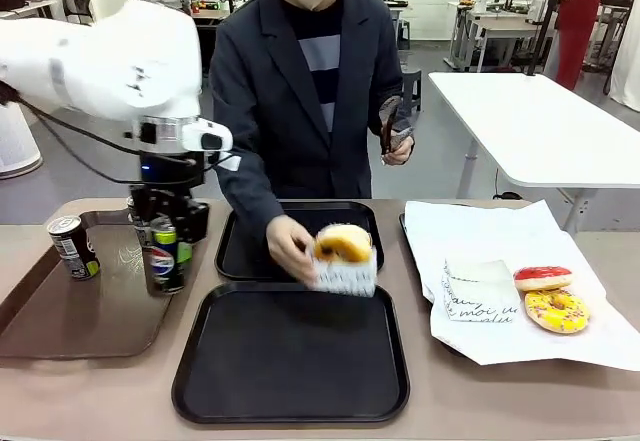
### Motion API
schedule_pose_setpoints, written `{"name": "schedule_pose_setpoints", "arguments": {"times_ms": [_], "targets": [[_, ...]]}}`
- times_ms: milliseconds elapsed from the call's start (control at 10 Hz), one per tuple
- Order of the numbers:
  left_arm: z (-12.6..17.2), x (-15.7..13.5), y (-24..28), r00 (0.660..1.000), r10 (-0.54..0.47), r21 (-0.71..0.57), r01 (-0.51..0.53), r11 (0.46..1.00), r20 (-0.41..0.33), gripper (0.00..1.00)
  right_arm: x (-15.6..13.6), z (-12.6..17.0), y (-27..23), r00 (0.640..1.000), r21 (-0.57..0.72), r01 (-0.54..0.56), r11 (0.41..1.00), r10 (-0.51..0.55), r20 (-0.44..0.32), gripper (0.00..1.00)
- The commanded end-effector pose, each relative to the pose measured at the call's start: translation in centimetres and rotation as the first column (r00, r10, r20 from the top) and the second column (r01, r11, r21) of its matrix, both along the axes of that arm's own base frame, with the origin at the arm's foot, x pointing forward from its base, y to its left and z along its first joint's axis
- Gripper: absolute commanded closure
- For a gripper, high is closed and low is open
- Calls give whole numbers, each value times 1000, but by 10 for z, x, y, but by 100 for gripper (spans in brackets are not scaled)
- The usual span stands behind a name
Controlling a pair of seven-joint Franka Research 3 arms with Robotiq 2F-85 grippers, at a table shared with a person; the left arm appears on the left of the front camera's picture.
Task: Set up donuts and drinks on trays.
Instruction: Pick up one Pepsi coke and place it on the Flat Tray.
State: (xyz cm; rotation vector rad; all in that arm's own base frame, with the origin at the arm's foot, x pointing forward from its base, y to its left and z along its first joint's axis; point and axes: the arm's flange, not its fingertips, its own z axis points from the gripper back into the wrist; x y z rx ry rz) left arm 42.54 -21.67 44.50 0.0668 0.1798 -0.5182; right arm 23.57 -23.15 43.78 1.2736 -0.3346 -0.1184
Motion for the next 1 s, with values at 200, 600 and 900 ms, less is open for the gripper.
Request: {"name": "schedule_pose_setpoints", "arguments": {"times_ms": [200, 600, 900], "targets": [[49, -98, 105, 999, 0, -127, -5, 992, -37, 41, 1, 1, -1, 1000, 16, 2, 1000, -3, 28, 0], [40, -82, 100, 999, 16, -103, -21, 994, -50, 41, 1, 1, -1, 1000, 16, 2, 1000, -3, 28, 0], [44, -73, 84, 999, 41, -75, -41, 996, -3, 41, 1, 1, -1, 1000, 16, 2, 1000, -3, 28, 0]]}}
